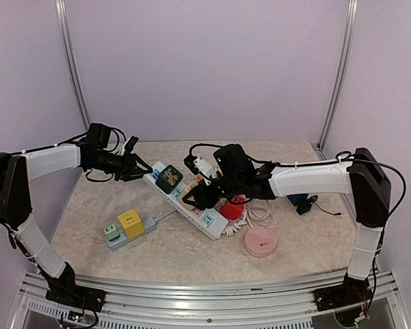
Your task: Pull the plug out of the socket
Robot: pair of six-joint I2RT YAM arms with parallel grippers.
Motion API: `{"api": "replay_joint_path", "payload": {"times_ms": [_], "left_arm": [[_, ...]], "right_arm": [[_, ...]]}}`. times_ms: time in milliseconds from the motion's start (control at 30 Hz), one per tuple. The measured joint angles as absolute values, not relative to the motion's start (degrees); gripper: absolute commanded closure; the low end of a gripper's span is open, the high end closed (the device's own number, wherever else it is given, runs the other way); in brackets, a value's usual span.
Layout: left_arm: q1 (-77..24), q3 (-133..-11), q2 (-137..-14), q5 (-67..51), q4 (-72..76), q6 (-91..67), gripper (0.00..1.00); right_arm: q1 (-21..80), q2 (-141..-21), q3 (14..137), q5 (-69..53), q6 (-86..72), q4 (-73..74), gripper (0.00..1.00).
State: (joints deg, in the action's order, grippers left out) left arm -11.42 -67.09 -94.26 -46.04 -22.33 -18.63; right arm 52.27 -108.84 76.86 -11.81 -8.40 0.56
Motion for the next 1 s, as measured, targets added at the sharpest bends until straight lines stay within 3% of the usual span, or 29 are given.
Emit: {"api": "replay_joint_path", "payload": {"times_ms": [600,1000], "left_arm": [[-11.7,-67.1,-94.2,-46.7,-21.8,-18.7,0.92],[-11.7,-67.1,-94.2,-46.9,-22.1,-17.9,0.92]], "right_arm": [[51.9,-107.7,76.5,-12.1,-8.4,1.6,1.0],[57.0,-107.2,77.3,1.6,-4.3,3.9,1.0]]}}
